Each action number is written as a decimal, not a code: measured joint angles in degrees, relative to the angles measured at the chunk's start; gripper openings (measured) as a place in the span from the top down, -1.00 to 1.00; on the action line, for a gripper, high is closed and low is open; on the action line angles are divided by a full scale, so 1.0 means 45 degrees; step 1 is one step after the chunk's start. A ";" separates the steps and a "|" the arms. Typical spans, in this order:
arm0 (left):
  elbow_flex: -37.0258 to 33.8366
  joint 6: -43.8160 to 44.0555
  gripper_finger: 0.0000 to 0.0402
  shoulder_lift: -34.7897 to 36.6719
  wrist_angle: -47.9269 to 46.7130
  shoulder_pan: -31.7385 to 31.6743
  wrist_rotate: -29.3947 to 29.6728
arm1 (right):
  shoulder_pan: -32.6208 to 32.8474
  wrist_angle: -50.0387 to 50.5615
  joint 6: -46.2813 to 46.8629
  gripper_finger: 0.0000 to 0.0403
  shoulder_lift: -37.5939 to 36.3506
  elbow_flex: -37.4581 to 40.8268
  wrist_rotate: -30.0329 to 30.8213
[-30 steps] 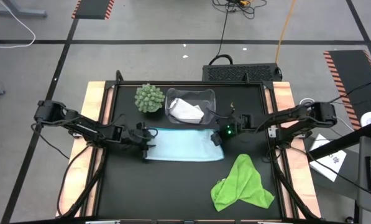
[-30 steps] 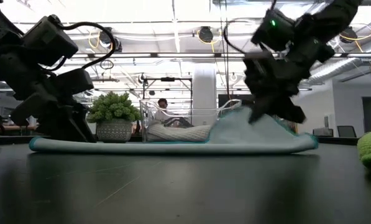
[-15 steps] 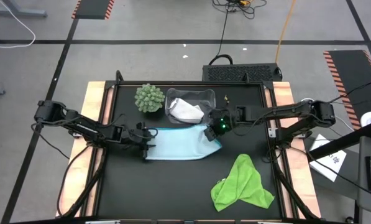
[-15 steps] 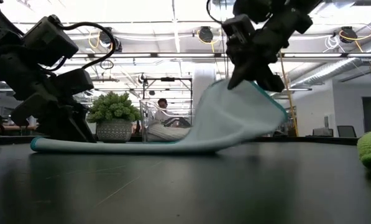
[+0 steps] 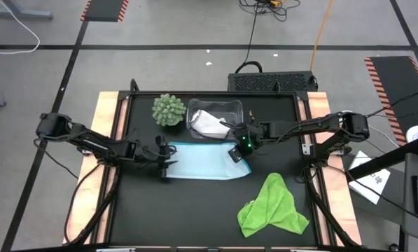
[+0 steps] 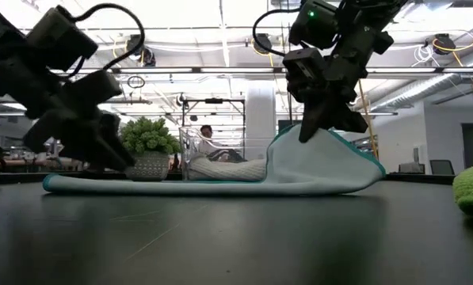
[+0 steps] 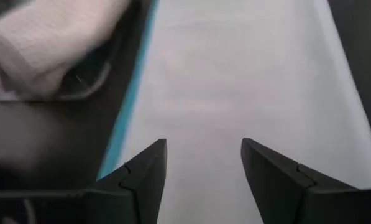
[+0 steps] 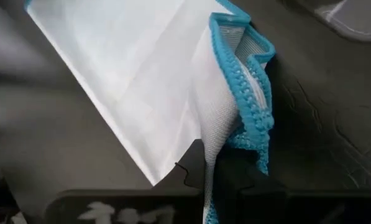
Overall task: Fold microfiber towels
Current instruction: Fold the blue towel
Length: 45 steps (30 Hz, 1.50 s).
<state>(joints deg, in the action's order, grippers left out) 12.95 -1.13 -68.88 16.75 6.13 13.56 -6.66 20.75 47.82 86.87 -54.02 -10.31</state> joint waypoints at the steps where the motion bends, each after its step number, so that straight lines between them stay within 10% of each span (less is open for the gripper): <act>1: 0.0073 0.0017 -0.04 0.0095 -0.0137 -0.0007 0.0037 | 0.0000 0.0074 -0.0042 1.00 0.0000 -0.0001 0.0001; 9: 0.1243 0.0405 -0.04 -0.0667 0.2079 -0.0083 -0.2560 | 0.0000 0.0116 -0.0123 1.00 0.0000 -0.0001 0.0288; 18: 0.2529 0.0245 -0.04 -0.5330 0.6195 -0.0794 -0.3970 | 0.0005 -0.0138 -0.0360 1.00 0.0000 0.0000 0.0322; 28: 0.5149 0.0426 -0.04 -0.9073 0.6221 -0.1095 -0.4693 | 0.0005 -0.0381 -0.0458 1.00 -0.0031 0.0001 -0.0031; 45: 0.5231 0.1877 -0.04 -1.0409 0.6790 -0.1677 -0.4976 | 0.0170 -0.2363 0.0555 1.00 -0.0044 -0.1265 -0.0373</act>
<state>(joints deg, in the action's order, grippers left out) 36.49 7.32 -115.72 47.31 -1.41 -8.83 -5.89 10.11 50.32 86.67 -59.71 -11.99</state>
